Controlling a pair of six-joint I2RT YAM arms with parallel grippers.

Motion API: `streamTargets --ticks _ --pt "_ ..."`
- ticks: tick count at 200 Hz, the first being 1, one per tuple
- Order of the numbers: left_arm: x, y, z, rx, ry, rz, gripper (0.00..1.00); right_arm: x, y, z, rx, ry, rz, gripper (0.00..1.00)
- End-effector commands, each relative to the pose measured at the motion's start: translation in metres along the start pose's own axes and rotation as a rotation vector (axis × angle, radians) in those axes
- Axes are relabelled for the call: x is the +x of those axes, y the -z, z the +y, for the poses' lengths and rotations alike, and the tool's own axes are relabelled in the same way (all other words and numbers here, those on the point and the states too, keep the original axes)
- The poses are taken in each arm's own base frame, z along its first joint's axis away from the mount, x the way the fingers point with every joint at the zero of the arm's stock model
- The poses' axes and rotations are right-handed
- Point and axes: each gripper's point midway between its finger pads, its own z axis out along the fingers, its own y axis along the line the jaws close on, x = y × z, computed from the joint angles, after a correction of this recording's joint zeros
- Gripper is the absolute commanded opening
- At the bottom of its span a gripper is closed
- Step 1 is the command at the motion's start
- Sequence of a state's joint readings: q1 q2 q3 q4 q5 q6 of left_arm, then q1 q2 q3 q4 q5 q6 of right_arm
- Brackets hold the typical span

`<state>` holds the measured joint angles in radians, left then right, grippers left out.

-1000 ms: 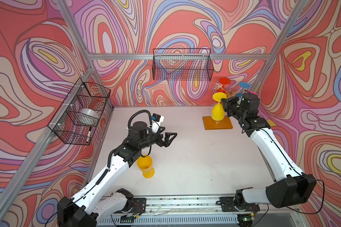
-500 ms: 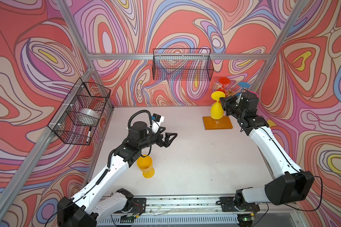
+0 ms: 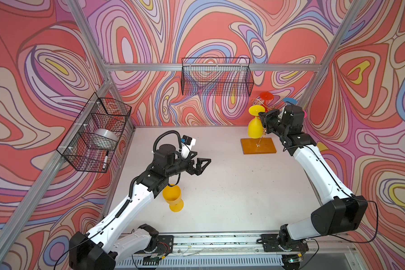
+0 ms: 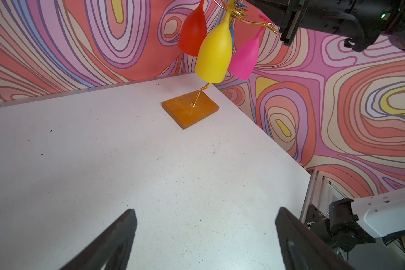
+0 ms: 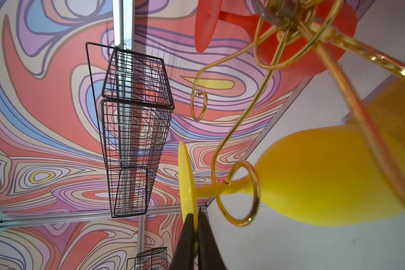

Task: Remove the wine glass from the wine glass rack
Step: 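Lift and wiggle the yellow glass off the rack arm with the right gripper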

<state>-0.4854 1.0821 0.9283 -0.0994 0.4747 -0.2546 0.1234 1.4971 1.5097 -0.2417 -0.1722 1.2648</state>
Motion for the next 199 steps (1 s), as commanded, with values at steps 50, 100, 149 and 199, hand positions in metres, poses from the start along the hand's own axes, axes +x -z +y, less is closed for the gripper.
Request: streamTargets --ticks 50,100,149,199 --pt "-0.007 -0.001 -0.008 0.035 -0.029 -0.014 0.93 -0.019 0.000 0.021 -0.034 0.018 -0.048 0.00" --pt "-0.007 -0.001 -0.008 0.039 -0.027 -0.015 0.93 -0.035 0.001 0.014 -0.013 0.007 -0.095 0.00" --pt "-0.006 -0.002 -0.008 0.042 -0.024 -0.011 0.93 -0.047 0.006 0.000 0.007 -0.021 -0.124 0.00" --pt "-0.006 -0.003 -0.008 0.043 -0.023 -0.009 0.93 -0.049 0.015 -0.004 0.005 -0.029 -0.132 0.00"
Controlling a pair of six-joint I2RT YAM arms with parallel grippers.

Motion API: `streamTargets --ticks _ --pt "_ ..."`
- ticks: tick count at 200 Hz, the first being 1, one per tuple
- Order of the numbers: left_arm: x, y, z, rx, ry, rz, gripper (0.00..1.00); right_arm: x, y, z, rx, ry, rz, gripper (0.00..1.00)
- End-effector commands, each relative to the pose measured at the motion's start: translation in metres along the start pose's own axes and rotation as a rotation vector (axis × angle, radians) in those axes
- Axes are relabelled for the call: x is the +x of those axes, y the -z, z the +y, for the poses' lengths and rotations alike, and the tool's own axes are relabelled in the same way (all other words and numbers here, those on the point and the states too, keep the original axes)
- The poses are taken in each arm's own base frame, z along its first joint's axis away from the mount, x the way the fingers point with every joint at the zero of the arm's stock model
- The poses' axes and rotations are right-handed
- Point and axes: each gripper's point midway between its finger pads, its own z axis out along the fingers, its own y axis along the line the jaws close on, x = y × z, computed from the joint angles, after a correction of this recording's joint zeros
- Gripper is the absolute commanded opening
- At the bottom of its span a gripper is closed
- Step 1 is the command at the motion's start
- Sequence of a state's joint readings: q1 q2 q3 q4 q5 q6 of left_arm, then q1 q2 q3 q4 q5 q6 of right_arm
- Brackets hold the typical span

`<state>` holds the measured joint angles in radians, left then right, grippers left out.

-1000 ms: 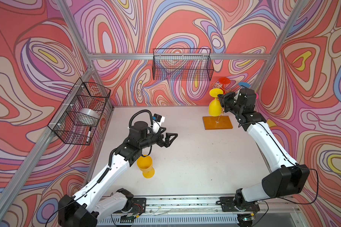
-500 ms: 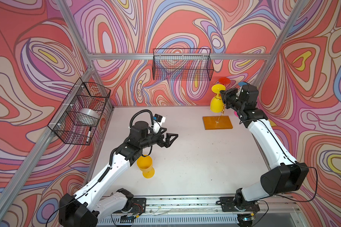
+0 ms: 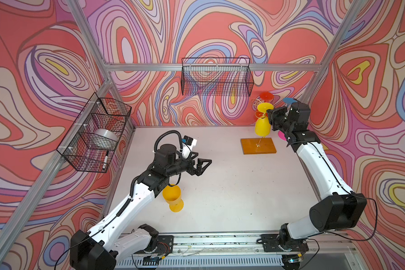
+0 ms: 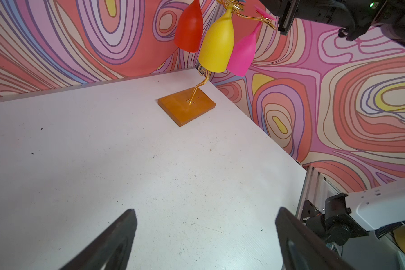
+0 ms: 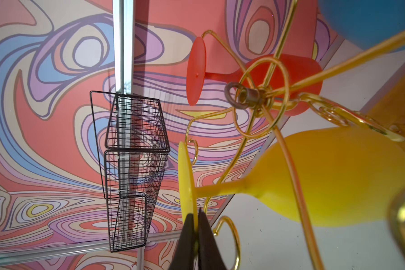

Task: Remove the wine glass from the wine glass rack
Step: 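Lift and wiggle the yellow glass off the rack arm with the right gripper, then pull the yellow glass toward the robot and the left gripper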

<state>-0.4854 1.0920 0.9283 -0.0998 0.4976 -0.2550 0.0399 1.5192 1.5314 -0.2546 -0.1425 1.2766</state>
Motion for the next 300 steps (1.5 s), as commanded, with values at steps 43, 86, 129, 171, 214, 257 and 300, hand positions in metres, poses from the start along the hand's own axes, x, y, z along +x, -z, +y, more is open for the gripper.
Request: streamTargets --ticks 43,86,129,171,214,257,300 --pt "-0.009 0.000 -0.006 0.023 -0.029 -0.024 0.93 -0.006 0.026 0.006 -0.037 0.000 -0.036 0.00" --pt "-0.010 0.000 -0.007 0.027 -0.028 -0.025 0.93 -0.005 0.038 0.006 -0.037 0.014 -0.037 0.00" --pt "-0.010 0.001 -0.008 0.026 -0.029 -0.027 0.93 0.003 0.047 0.002 -0.038 0.022 -0.006 0.00" --pt "-0.009 0.000 -0.007 0.027 -0.026 -0.025 0.93 0.012 0.056 -0.005 -0.035 0.066 0.026 0.00" --pt "-0.009 0.000 -0.007 0.027 -0.025 -0.025 0.93 0.025 0.061 -0.016 -0.028 0.127 0.083 0.00" --pt "-0.009 -0.001 -0.005 0.021 -0.025 -0.022 0.93 0.049 0.065 -0.022 -0.036 0.196 0.160 0.00" --pt "-0.007 -0.003 -0.003 0.015 -0.023 -0.015 0.93 0.086 0.073 -0.019 -0.057 0.348 0.216 0.00"
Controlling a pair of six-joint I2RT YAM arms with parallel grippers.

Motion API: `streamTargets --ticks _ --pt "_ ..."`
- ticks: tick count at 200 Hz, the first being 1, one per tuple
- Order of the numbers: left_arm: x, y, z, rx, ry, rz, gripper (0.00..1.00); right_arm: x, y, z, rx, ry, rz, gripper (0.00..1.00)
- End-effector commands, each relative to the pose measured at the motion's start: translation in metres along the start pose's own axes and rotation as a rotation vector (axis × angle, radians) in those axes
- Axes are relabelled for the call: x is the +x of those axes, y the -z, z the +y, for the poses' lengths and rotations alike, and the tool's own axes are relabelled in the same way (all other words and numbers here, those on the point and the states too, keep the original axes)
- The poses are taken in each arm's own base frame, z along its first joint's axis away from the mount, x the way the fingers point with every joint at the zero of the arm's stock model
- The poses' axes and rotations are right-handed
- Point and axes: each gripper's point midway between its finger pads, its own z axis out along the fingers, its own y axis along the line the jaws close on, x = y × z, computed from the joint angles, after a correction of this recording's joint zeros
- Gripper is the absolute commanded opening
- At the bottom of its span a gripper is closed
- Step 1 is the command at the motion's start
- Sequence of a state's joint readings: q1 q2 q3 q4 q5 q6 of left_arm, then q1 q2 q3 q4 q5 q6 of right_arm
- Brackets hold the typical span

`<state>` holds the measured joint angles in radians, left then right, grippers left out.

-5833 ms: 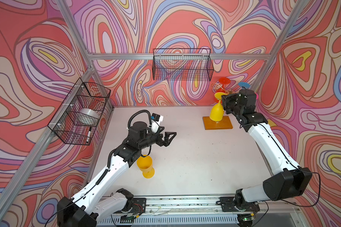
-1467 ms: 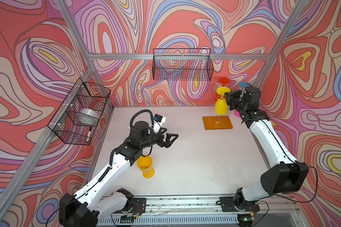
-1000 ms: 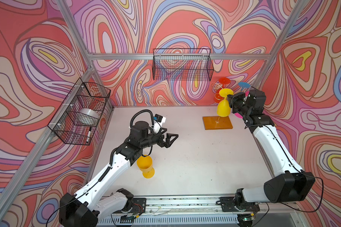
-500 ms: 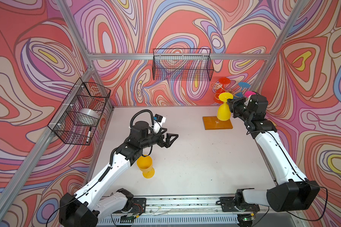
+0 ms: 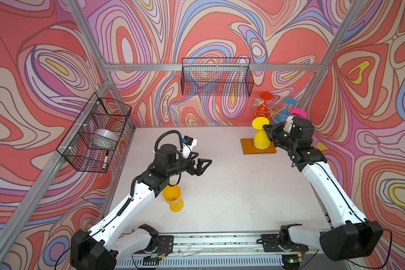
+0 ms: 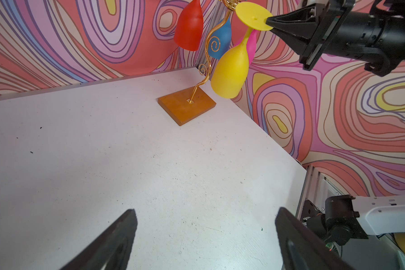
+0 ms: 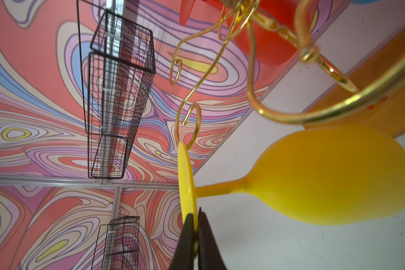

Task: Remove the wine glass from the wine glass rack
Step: 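Pull the yellow glass toward the robot and the left gripper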

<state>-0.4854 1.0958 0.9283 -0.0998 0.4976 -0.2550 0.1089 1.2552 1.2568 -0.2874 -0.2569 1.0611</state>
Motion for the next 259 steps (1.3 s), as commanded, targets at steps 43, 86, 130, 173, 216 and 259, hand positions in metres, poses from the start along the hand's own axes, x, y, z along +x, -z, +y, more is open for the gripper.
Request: streamTargets --ticks 43,86,130,173,216,259 --pt "-0.006 -0.003 -0.002 0.009 -0.026 -0.014 0.93 0.062 -0.001 0.021 -0.076 0.223 0.121 0.00" --pt "-0.006 -0.003 0.000 -0.002 -0.035 -0.009 0.93 0.114 -0.021 0.025 -0.113 0.305 0.246 0.00" --pt "-0.006 -0.002 0.003 -0.026 -0.051 -0.004 0.93 0.164 -0.041 0.025 -0.167 0.359 0.368 0.00" --pt "-0.010 0.002 0.003 -0.042 -0.057 -0.001 0.93 0.190 -0.043 0.021 -0.239 0.418 0.427 0.00" --pt "-0.020 0.014 0.010 -0.079 -0.057 -0.032 0.93 0.209 -0.035 0.010 -0.319 0.469 0.478 0.00" --pt "-0.013 0.004 0.024 -0.120 -0.033 0.012 0.92 0.218 -0.022 -0.008 -0.330 0.589 0.485 0.00"
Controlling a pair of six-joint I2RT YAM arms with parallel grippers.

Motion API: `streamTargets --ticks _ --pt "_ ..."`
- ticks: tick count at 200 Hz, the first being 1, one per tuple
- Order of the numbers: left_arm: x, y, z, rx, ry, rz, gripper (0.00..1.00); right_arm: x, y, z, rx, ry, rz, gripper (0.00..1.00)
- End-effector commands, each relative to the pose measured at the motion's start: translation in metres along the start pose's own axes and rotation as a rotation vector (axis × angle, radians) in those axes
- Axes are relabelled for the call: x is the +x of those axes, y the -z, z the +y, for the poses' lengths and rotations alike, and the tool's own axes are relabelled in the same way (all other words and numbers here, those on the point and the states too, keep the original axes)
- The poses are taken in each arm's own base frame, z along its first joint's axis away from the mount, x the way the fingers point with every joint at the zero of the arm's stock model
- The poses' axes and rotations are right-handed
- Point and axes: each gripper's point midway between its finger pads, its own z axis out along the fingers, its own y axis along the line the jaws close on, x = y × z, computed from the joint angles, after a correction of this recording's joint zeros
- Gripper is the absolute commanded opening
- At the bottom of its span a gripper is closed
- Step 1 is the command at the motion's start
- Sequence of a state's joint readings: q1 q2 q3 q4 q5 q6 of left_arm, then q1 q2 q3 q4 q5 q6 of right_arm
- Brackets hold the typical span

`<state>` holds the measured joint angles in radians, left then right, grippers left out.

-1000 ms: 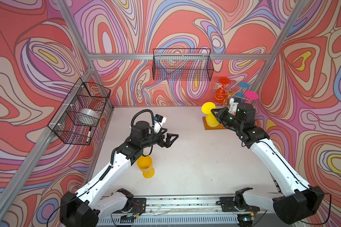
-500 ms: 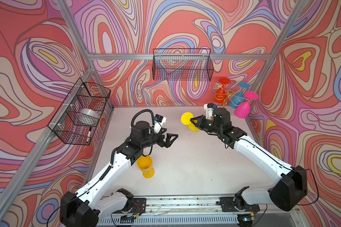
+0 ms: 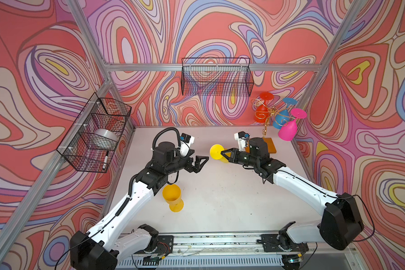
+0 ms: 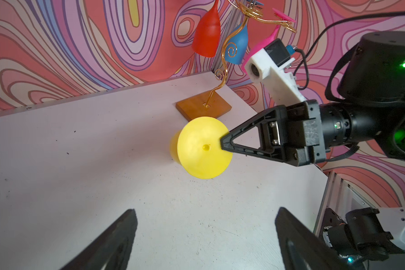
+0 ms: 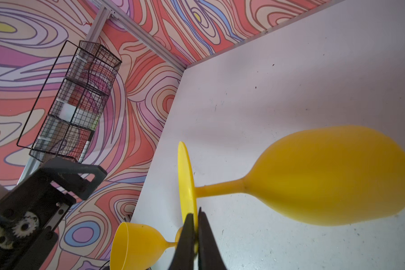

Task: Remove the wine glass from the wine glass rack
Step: 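Pull the yellow glass toward the robot and the left gripper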

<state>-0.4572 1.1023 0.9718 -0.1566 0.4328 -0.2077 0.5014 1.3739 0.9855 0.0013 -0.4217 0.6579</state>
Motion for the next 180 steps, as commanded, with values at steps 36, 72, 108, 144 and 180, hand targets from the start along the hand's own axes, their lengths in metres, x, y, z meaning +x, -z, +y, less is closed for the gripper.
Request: streamTargets --ticks 36,72,108,144,180 --pt "0.007 -0.015 0.013 -0.033 0.033 0.052 0.91 0.027 0.013 0.004 -0.065 0.235 -0.017 0.00" --pt "0.007 -0.014 0.020 -0.073 0.031 0.055 0.91 0.043 0.011 -0.006 -0.042 0.375 -0.055 0.00" --pt "0.012 -0.016 0.037 -0.167 0.055 0.073 0.91 0.052 0.004 -0.003 -0.042 0.517 -0.107 0.00" --pt "0.024 -0.018 0.056 -0.316 0.132 0.166 0.88 0.054 0.002 0.001 -0.031 0.636 -0.185 0.00" --pt "0.018 -0.003 0.072 -0.485 0.274 0.211 0.86 0.056 0.001 0.007 0.025 0.793 -0.257 0.00"
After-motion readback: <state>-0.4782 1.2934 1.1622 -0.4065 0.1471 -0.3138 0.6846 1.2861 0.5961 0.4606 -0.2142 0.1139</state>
